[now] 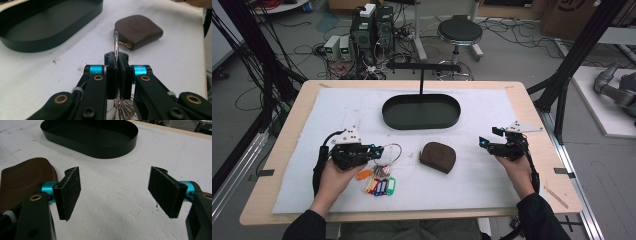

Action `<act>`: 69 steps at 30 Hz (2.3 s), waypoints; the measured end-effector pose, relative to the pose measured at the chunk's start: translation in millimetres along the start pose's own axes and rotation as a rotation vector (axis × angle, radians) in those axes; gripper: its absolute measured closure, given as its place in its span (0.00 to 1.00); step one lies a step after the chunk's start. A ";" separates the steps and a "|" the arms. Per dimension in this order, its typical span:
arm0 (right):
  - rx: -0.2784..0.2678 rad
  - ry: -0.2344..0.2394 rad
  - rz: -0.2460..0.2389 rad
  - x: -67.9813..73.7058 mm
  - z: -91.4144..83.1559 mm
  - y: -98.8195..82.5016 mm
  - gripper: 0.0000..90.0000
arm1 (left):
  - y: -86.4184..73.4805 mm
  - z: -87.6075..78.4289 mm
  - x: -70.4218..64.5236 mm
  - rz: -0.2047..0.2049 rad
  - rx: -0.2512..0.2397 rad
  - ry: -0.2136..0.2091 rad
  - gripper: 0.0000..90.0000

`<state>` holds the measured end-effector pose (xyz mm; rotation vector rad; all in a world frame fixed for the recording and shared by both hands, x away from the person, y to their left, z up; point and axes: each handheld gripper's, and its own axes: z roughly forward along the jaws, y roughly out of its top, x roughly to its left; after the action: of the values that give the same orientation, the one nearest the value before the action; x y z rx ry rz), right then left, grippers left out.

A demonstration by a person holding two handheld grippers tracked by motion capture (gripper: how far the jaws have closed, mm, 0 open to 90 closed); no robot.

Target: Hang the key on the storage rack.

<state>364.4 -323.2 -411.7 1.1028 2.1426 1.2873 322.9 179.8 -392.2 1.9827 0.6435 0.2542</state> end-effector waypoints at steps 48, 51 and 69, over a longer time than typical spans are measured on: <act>-0.009 -0.009 0.007 -0.8 -1.8 0.5 0.30 | 101.9 -8.3 24.2 0.109 -0.136 0.091 0.96; -0.013 -0.010 0.005 -1.2 -1.8 0.5 0.30 | 108.0 -7.1 28.3 0.109 -0.138 0.101 0.96; -0.016 -0.009 0.008 -1.4 -1.9 0.7 0.30 | 143.5 4.3 55.7 0.101 -0.162 0.162 0.96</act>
<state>364.2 -325.1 -410.3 1.1105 2.1200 1.2979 418.9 154.4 -274.5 1.8533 0.6059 0.5165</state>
